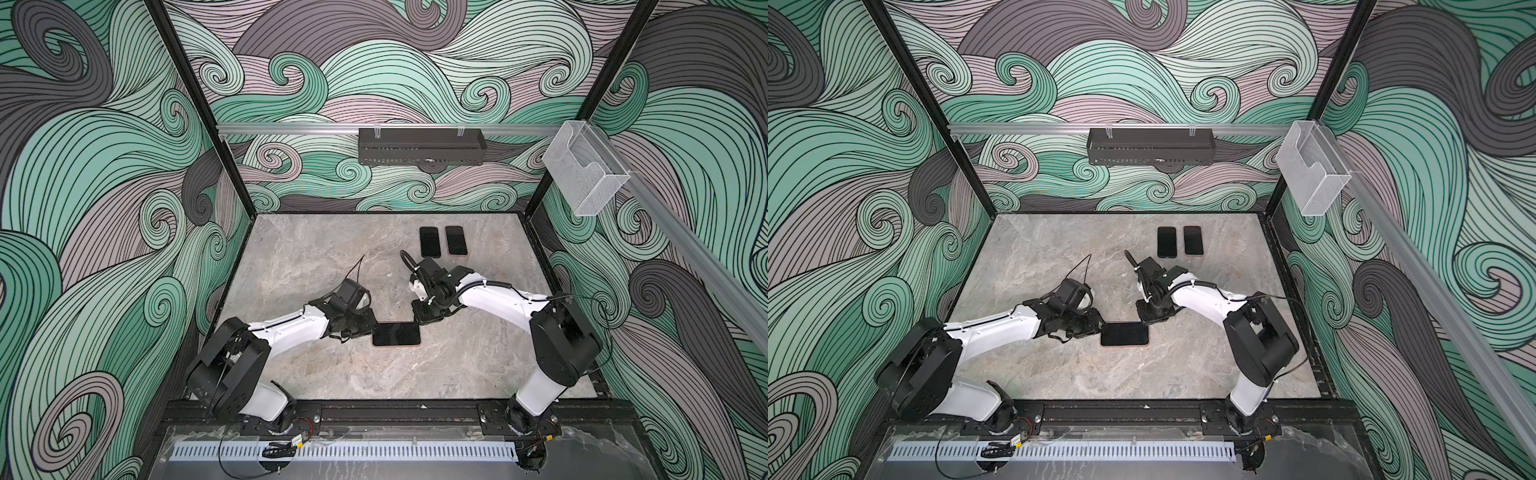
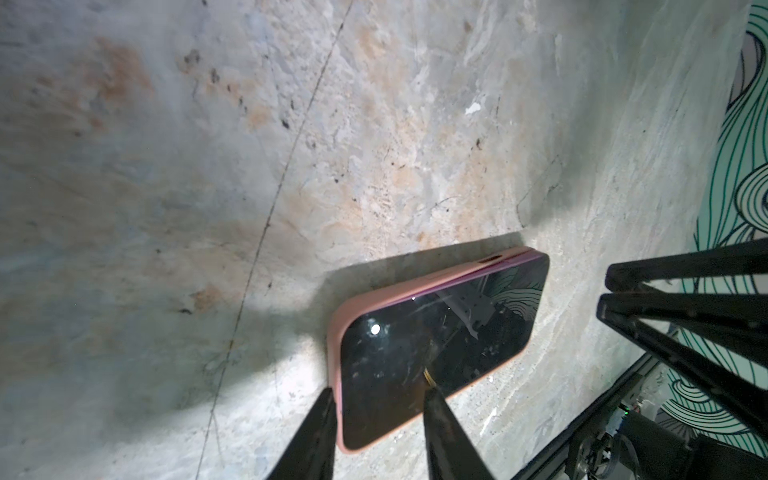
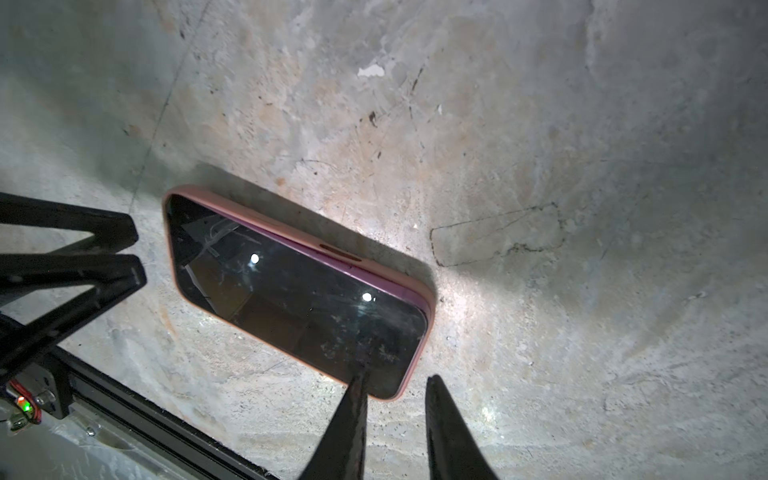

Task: Put the phone into the phone case

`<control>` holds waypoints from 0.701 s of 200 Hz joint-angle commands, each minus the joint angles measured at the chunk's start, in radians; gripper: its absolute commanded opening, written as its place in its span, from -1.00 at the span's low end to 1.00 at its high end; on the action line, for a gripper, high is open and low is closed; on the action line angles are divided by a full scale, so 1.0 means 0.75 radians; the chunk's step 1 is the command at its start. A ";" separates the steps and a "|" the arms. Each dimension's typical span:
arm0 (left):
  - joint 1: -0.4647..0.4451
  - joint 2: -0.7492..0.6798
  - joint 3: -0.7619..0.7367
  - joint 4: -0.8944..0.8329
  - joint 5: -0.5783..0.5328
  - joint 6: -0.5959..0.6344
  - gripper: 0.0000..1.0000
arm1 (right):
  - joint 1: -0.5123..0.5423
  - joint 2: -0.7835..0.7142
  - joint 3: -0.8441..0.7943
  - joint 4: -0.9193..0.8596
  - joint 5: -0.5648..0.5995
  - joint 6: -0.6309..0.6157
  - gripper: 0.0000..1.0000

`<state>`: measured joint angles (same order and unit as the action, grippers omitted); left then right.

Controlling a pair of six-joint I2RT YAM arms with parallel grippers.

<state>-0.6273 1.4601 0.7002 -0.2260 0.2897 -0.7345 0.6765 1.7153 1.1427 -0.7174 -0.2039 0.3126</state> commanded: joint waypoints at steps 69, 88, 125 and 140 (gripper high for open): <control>-0.004 0.087 0.074 -0.089 -0.023 0.065 -0.47 | -0.016 0.099 0.002 0.007 0.009 -0.034 -0.52; -0.004 0.102 0.079 -0.081 -0.019 0.065 -0.52 | -0.018 0.109 -0.020 0.030 0.007 -0.026 -0.53; -0.004 0.128 0.083 -0.067 -0.012 0.063 -0.53 | -0.023 0.129 -0.050 0.079 -0.002 -0.012 -0.57; -0.004 0.135 0.081 -0.063 -0.010 0.063 -0.54 | -0.026 0.142 -0.055 0.092 -0.008 -0.010 -0.59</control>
<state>-0.6273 1.5440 0.7250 -0.2661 0.2810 -0.7025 0.6647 1.7939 1.1172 -0.6704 -0.2054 0.2989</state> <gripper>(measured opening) 0.237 0.208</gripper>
